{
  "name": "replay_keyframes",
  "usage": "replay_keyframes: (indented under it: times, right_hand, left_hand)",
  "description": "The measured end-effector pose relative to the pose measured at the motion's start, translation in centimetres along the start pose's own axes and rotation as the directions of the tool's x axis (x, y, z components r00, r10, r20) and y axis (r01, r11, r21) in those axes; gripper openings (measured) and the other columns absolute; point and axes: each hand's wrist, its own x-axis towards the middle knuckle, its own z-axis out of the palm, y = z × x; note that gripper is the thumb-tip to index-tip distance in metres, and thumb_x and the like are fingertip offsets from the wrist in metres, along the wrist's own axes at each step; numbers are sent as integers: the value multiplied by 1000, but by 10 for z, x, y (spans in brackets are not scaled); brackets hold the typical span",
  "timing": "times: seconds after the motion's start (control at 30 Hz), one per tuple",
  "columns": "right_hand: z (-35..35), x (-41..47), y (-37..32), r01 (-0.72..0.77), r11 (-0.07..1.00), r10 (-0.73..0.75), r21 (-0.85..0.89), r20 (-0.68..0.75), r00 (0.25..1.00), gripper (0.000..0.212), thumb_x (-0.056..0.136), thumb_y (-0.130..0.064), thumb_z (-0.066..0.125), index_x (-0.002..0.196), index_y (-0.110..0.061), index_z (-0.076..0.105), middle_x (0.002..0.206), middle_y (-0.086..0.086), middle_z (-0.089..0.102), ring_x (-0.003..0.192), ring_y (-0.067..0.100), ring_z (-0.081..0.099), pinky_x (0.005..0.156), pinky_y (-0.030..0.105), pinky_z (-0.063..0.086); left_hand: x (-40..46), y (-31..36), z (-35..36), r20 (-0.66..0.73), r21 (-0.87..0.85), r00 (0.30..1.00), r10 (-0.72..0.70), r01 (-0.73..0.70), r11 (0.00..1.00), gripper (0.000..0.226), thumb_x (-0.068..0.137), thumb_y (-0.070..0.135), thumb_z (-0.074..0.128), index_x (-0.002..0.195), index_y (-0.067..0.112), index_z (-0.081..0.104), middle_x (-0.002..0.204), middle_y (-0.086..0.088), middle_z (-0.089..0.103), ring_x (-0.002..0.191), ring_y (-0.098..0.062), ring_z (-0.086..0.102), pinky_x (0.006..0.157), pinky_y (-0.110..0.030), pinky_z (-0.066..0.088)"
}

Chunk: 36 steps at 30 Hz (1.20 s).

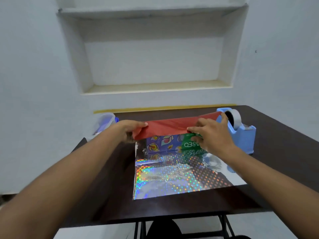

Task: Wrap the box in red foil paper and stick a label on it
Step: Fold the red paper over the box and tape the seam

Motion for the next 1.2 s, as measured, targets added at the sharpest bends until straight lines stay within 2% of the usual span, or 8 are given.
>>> replay_keyframes:
  times: [0.3, 0.4, 0.47, 0.53, 0.63, 0.73, 0.9, 1.2]
  right_hand:
    - [13, 10, -25, -40, 997, 46, 68, -94, 994, 29, 76, -30, 89, 104, -27, 81, 89, -6, 71, 79, 23, 71, 106, 78, 23]
    - [15, 9, -26, -50, 995, 58, 83, -105, 993, 29, 74, -30, 90, 101, -25, 82, 89, -4, 70, 83, 25, 69, 103, 79, 28]
    - [17, 9, -27, -54, 996, 60, 64, -101, 993, 29, 74, -30, 90, 102, -26, 82, 87, -3, 68, 85, 27, 67, 102, 78, 30]
    - [16, 11, -27, -57, 997, 62, 48, -111, 992, 27, 74, -30, 90, 100, -28, 82, 85, -4, 67, 86, 28, 65, 102, 76, 30]
    - [15, 11, -27, -53, 997, 61, 60, -140, 988, 21, 78, -23, 88, 98, -28, 83, 79, -4, 64, 81, 28, 66, 101, 77, 28]
    - [13, 9, -27, -44, 997, 54, 60, -181, 982, 18, 78, -21, 88, 94, -27, 83, 75, -5, 65, 74, 27, 68, 102, 78, 25]
    - [14, 7, -26, -13, 1000, 19, 27, -237, 971, 16, 74, -21, 91, 87, -25, 84, 68, -4, 64, 65, 27, 68, 101, 77, 28]
    - [19, -1, -26, -43, 999, 43, 8, -299, 953, 9, 79, -27, 88, 85, -28, 81, 74, -6, 65, 69, 23, 65, 103, 69, 32]
  left_hand:
    - [-5, -7, -12, -234, -155, 960, 157, -196, 968, 35, 87, 17, 84, 82, 8, 50, 67, -8, 74, 50, -12, 65, 48, -26, 56]
    - [5, -12, -14, -423, 245, 844, 329, -243, 939, 50, 76, 42, 90, 90, 12, 53, 115, -19, 71, 90, -27, 66, 82, -39, 56]
    - [-3, -12, -8, -473, 554, 666, 576, -283, 783, 60, 75, 52, 85, 117, 18, 56, 130, -11, 59, 117, -31, 56, 98, -46, 49]
    - [-18, -5, 2, -309, 684, 497, 811, -476, 553, 62, 76, 58, 81, 126, 26, 61, 128, -3, 55, 123, -26, 51, 101, -45, 45]
    - [-35, 1, 18, 221, 698, 525, 822, -674, 243, 67, 69, 68, 83, 124, 32, 68, 124, 6, 59, 119, -16, 55, 102, -40, 46]
    - [-35, -4, 29, 400, 849, 526, 750, -521, -88, 59, 74, 57, 83, 126, 30, 70, 118, 5, 64, 112, -20, 60, 89, -38, 51]
    - [-35, -14, 29, 345, 818, 403, 848, -572, -61, 20, 86, 25, 79, 106, 27, 81, 95, 2, 77, 92, -26, 69, 69, -33, 50]
    - [-27, -32, 26, 325, 735, 177, 929, -666, -130, 20, 72, 2, 81, 80, 20, 83, 72, 1, 72, 68, -29, 66, 55, -28, 46]
